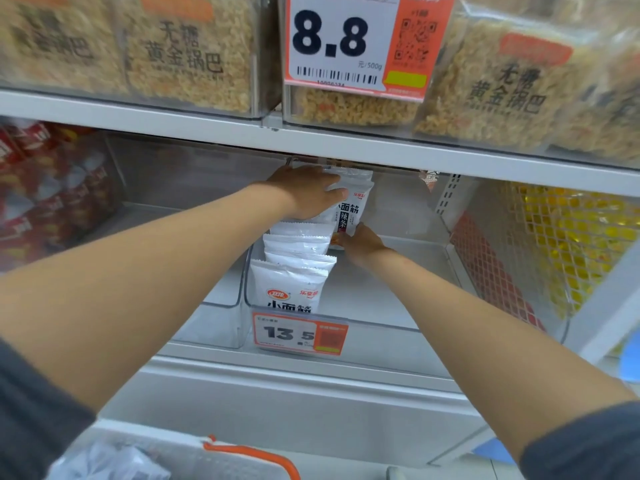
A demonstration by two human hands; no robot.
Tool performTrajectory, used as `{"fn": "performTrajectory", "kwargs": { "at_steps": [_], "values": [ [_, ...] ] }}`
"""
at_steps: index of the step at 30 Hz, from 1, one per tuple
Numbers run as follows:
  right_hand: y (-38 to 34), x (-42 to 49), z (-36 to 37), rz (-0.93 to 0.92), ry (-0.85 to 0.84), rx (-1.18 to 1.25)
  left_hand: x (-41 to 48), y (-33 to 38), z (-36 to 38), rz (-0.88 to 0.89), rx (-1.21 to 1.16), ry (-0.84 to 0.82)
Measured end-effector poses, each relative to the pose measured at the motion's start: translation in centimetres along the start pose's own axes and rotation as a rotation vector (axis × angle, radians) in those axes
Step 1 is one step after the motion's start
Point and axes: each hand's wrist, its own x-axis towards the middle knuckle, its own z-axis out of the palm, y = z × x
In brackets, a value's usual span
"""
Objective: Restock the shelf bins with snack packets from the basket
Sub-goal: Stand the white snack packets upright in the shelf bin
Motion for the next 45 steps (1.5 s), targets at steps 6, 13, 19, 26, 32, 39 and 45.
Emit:
{"fn": "performTrajectory", "kwargs": {
  "at_steps": [6,13,19,26,32,39,45],
  "values": [
    [-1.6,-3.7,-1.4,0.059,0.016,0.055,-0.7,0.2,-0.2,-0.037,-0.069,-0.008],
    [-3.5,-10.4,-4.6,-0.089,0.12,0.047,-5.3,1.6,-0.8,-0.085,-0.226,0.099],
    [-4.6,-20.5,-5.1,-0.538,0.408,0.046,-13.7,2.8,-0.8,-0.195,-0.205,0.506],
    [-3.3,-28.5,2.1,-0.757,0.216,-0.013,-24.1,2.8,3.9,-0.376,-0.341,0.569],
    [2.6,-30.0,10.5,-0.686,-0.249,-0.289,-32.0,-1.3,12.6,-0.575,-0.52,-0.049],
    [9.6,-30.4,18.9,-0.343,-0.782,-0.617,-33.1,-3.4,14.1,-0.473,-0.426,-0.531],
    [10.3,-34.1,25.1,-0.336,-1.108,-0.563,-34.6,-4.6,16.6,-0.451,-0.275,-0.637]
  ]
}}
